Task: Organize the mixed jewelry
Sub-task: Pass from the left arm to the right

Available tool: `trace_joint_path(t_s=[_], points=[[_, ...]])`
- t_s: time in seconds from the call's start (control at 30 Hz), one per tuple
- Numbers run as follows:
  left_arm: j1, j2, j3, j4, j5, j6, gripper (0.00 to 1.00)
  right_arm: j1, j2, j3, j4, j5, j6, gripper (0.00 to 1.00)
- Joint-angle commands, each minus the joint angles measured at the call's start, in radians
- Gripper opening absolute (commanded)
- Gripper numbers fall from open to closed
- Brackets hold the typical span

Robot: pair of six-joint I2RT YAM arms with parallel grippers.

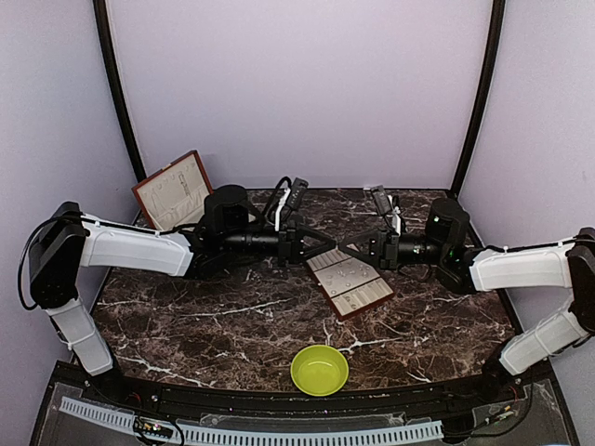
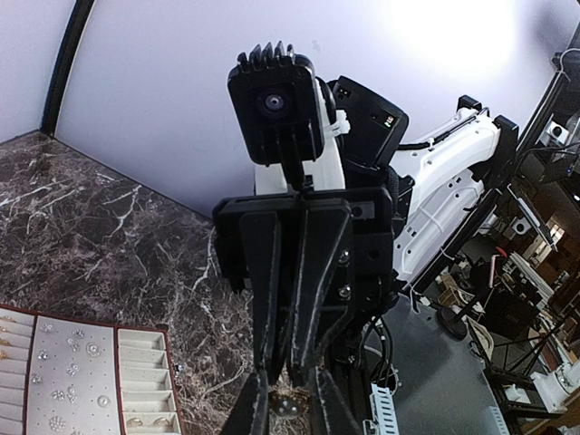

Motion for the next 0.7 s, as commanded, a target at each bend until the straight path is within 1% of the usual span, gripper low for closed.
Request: trace_joint_path(t_s=[0.0,0.43,0.6,0.67], points=[[0.003,-0.042,-0.008,0.032,0.015,-0.005,0.11,0.014,0.009,0.031,0.039,-0.022,0.002,0.08],[0.004,-0.037,-0.008,0.038,0.024,-0.011,0.11,0.025,0.029,0.044,0.042,-0.033,0.0,0.06],[0.003,-0.035,-0.007,0.042,0.029,-0.013,0.11,0.027,0.036,0.044,0.045,-0.027,0.001,0.01],[0.003,-0.036,-0.008,0.042,0.029,-0.012,0.11,0.025,0.033,0.042,0.046,-0.019,0.001,0.0]])
